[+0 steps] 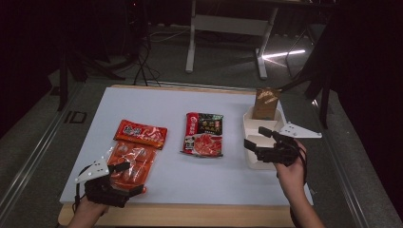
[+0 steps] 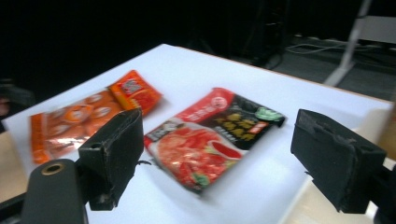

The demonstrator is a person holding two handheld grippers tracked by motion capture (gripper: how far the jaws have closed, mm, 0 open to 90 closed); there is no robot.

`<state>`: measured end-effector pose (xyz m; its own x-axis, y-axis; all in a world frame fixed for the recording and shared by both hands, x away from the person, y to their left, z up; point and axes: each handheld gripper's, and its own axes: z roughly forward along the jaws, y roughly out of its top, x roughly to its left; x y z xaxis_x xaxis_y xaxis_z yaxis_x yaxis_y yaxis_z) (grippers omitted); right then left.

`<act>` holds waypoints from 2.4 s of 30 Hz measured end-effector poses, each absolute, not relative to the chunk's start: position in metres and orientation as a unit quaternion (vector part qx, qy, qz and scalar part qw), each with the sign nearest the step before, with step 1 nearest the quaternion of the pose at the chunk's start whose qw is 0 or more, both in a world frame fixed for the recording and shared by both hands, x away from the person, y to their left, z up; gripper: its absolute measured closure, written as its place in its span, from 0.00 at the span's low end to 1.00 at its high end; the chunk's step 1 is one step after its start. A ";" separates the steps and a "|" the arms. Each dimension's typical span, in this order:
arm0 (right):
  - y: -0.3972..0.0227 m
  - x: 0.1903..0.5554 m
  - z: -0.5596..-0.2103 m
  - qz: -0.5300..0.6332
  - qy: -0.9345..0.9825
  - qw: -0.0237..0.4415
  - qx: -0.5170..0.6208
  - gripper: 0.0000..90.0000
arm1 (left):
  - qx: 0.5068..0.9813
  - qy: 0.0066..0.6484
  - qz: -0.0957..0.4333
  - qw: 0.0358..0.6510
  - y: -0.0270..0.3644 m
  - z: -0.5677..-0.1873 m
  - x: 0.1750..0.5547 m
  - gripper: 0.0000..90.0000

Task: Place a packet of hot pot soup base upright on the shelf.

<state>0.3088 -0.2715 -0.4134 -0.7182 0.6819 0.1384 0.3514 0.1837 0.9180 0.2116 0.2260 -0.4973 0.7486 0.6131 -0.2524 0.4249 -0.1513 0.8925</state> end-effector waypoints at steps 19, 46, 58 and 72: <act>-0.266 0.278 -0.412 0.542 0.756 0.185 0.318 0.16 | 0.783 0.337 0.063 0.519 0.189 -0.484 0.252 0.05; -0.265 0.254 -0.417 0.537 0.756 0.195 0.319 0.11 | 0.787 0.367 0.075 0.490 0.146 -0.476 0.334 0.26; -0.265 0.252 -0.422 0.531 0.762 0.194 0.316 0.14 | 0.780 0.400 0.075 0.475 0.120 -0.483 0.376 0.34; -0.261 0.253 -0.424 0.524 0.770 0.197 0.306 0.15 | 0.772 0.457 0.085 0.434 0.096 -0.501 0.417 0.39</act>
